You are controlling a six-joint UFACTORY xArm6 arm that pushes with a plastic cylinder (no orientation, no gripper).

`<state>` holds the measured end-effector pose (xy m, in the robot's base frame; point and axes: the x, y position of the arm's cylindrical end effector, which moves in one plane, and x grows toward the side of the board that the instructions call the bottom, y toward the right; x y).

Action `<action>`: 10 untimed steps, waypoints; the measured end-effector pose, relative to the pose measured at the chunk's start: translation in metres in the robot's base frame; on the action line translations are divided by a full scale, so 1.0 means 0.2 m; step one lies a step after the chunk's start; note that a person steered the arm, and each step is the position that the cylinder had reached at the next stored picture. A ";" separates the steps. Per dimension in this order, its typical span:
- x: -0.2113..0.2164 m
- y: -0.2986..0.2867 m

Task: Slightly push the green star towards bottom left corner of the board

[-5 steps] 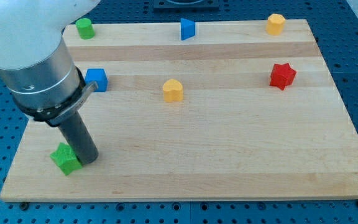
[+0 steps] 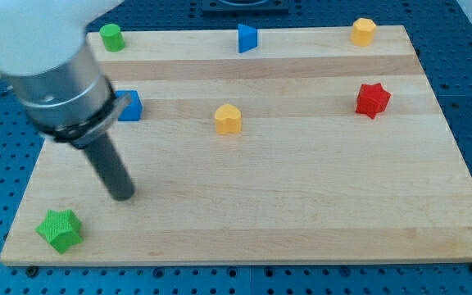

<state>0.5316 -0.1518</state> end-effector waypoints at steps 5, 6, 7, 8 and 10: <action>0.44 -0.07; 0.44 -0.09; 0.43 -0.12; 0.43 -0.18; 0.40 -0.22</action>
<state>0.6116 -0.1948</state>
